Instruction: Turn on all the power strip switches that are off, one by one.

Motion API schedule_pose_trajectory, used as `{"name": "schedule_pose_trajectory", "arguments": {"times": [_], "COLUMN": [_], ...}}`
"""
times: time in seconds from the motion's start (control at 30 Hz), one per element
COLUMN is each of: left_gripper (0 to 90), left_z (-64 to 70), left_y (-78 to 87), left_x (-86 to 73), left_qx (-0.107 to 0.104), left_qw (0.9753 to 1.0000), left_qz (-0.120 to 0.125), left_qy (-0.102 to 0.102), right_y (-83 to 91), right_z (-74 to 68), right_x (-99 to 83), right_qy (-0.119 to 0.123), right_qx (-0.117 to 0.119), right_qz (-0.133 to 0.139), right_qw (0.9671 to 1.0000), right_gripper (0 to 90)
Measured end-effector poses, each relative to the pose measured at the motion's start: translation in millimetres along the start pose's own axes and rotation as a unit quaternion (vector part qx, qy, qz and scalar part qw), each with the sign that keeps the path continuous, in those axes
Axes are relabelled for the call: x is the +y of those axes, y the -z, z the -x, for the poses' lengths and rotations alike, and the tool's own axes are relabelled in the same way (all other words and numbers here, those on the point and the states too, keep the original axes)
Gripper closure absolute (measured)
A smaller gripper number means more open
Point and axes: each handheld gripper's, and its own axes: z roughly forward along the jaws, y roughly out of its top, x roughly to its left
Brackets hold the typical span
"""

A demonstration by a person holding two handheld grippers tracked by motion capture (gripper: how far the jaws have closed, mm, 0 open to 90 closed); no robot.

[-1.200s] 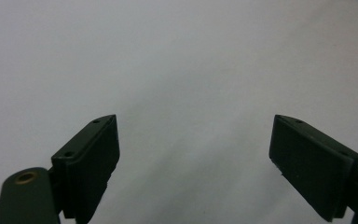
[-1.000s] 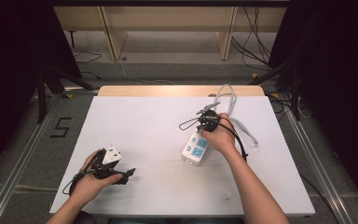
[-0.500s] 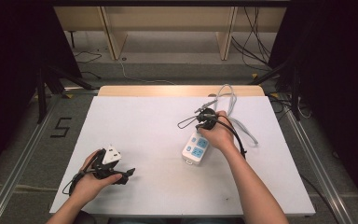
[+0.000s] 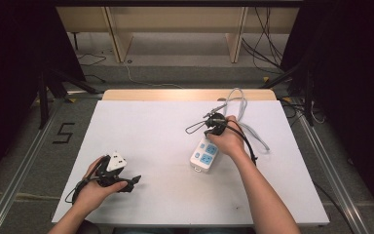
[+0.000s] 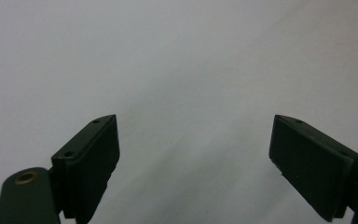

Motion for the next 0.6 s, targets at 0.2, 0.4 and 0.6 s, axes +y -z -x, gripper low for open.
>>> {"name": "schedule_pose_trajectory", "arguments": {"times": [0.2, 0.4, 0.6], "left_gripper": [16.0, 16.0, 16.0], "left_z": [0.5, 0.7, 1.0], "left_y": [-0.2, -0.1, -0.5], "left_x": [0.2, 0.1, 0.3], "left_qx": [-0.001, -0.001, -0.001], "left_qw": [1.0, 1.0, 1.0], "left_qz": [-0.001, -0.001, -0.002], "left_qy": [-0.001, 0.0, -0.001], "right_y": [-0.9, -1.2, -1.7], "right_z": [0.8, -0.1, -1.0], "right_x": [0.3, 0.8, 1.6], "right_qy": [-0.003, -0.006, -0.001], "right_qx": [0.001, -0.002, -0.005], "right_qz": [-0.003, -0.006, -0.009], "right_qw": [1.0, 1.0, 0.9999], "right_gripper": [90.0, 90.0, 90.0]}}
